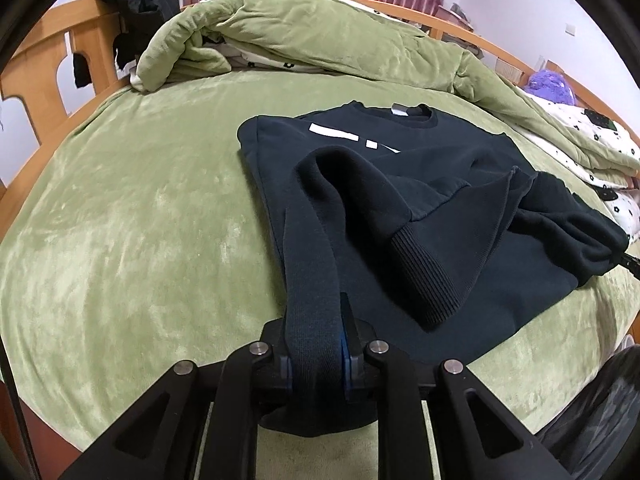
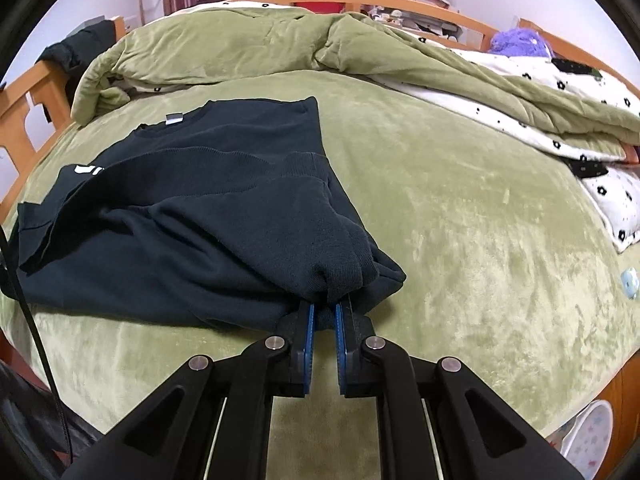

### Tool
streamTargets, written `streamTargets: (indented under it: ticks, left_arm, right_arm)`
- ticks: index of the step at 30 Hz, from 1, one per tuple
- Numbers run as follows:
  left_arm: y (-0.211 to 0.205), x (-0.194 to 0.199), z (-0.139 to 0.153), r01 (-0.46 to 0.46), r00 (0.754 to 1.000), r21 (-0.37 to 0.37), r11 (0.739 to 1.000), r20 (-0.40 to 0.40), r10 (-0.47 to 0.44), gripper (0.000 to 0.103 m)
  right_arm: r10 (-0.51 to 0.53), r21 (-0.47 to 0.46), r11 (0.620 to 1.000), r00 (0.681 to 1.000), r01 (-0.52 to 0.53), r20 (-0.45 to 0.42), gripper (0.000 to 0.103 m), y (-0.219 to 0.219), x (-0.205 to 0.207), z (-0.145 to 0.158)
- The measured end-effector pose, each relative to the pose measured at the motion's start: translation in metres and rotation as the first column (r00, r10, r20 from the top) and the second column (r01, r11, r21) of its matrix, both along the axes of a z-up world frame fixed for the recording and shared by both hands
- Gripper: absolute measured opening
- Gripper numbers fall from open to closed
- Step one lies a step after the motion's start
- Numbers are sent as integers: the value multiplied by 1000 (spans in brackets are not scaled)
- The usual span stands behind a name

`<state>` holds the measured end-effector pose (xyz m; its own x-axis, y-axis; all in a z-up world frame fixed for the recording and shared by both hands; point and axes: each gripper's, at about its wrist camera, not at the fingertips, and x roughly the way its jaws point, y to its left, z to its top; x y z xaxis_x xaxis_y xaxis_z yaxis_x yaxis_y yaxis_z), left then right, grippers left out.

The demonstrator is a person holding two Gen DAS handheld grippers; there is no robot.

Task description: Fold small clothes

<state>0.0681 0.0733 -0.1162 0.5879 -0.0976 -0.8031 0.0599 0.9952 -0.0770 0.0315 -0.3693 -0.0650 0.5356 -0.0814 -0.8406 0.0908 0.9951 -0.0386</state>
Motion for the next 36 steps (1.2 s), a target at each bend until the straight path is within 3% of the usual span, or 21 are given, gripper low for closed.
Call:
streamTargets:
  ticks: [5,7,8,9,14,20,25,27,29,30,31,36]
  left_arm:
    - [3,-4,8,-22,1000,38,999,14,21,23]
    - [6,-7,16,-27,999,30,999,43,26,34]
    - [7,-6,19,-28,998,18,999,53,27,45]
    - [8,-8,23,-31,997,3,1000,69,30,51]
    - [5,-1,32,-40,995,5,999,94,40,52]
    - [4,21,27,-65,995,2,998,73,64,52]
    - [5,42,21,-73,996,-1,997,56,73,52]
    - [6,49,19,-76,996,-3,997,53,76,52]
    - [6,57,17,-81,996,-4,997,45,81,52]
    - [6,60,17,-81,996,-5,997,41,81,52]
    - [7,64,16,-79,996,-10,997,39,80,52]
    - [9,69,18,-49,998,-36,998,36,51,52]
  right_arm:
    - [6,21,1000,999,-7,42,27,-5,3,10]
    - [7,33,999,998,-9,67,51,-10,6,16]
    - [8,49,999,996,-12,89,53,-11,8,21]
    - [9,61,998,995,-15,103,54,-12,10,24]
    - [11,111,993,992,-25,122,63,-13,35,28]
    - [-36,131,991,999,33,18,63,-20,86,0]
    - [-17,130,991,996,28,-88,63,-25,122,-31]
    - [10,154,988,992,9,-122,60,-23,132,-42]
    - [45,138,990,990,-27,-131,38,-17,137,-47]
    - [63,103,993,990,-50,-129,19,-12,138,-45]
    - [79,78,994,991,-71,-103,13,-7,137,-40]
    - [175,49,982,978,-182,114,11,13,124,16]
